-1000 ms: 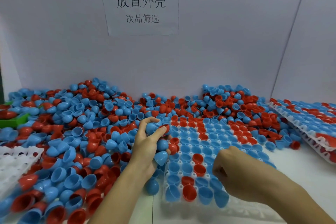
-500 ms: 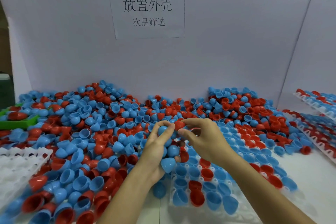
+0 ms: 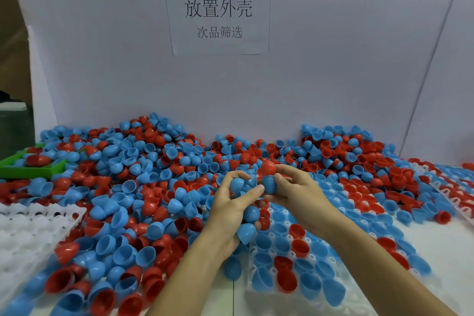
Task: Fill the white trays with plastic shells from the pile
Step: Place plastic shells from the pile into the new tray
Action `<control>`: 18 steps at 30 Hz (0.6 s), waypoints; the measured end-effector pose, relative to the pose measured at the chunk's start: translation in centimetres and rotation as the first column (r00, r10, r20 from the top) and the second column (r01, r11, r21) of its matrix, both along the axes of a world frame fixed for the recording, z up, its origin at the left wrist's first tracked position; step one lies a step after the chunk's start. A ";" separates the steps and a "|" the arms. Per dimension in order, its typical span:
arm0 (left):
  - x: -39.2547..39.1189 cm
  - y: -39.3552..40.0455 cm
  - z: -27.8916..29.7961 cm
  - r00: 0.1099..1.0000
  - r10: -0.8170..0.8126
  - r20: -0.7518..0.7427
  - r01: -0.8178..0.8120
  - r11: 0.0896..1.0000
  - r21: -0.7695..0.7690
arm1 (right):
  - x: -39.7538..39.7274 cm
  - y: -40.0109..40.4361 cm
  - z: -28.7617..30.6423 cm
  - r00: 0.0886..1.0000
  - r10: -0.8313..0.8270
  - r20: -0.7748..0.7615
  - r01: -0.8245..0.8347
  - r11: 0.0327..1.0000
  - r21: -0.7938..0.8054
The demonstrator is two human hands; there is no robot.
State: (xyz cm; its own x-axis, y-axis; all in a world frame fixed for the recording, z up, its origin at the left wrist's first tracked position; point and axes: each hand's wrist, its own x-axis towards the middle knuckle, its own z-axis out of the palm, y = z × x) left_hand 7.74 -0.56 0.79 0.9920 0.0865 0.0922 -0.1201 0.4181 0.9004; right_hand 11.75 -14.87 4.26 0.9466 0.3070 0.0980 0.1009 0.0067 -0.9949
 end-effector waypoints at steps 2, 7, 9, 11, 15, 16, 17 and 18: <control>0.1 0.0 -0.1 0.999 0.028 0.018 -0.028 0.999 0.022 | 0.1 0.1 0.0 1.000 0.017 -0.021 -0.016 1.000 0.016; 0.3 0.0 -0.3 0.996 0.084 0.034 -0.085 0.995 0.057 | 0.1 0.6 -0.1 0.997 0.033 -0.076 -0.031 0.999 0.032; 0.4 0.1 -0.5 0.995 0.093 0.036 -0.095 0.994 0.058 | 0.0 0.7 -0.1 0.995 0.020 -0.099 -0.016 0.999 0.046; 0.4 0.1 -0.5 0.994 0.105 0.034 -0.107 0.992 0.068 | -0.1 0.7 0.0 0.994 0.017 -0.111 -0.010 0.998 0.059; 0.5 0.1 -0.6 0.993 0.110 0.030 -0.112 0.991 0.066 | -0.2 0.8 0.2 0.989 0.047 -0.142 -0.031 0.994 0.107; 0.5 0.1 -0.6 0.994 0.109 0.028 -0.111 0.992 0.060 | -0.2 0.8 0.2 0.988 0.058 -0.140 -0.043 0.993 0.113; 0.5 0.1 -0.6 0.994 0.107 0.026 -0.109 0.992 0.057 | -0.3 0.8 0.2 0.989 0.067 -0.130 -0.053 0.992 0.110; 0.6 0.2 -0.5 0.994 0.105 0.024 -0.106 0.993 0.056 | -0.3 0.8 0.2 0.991 0.070 -0.114 -0.059 0.994 0.097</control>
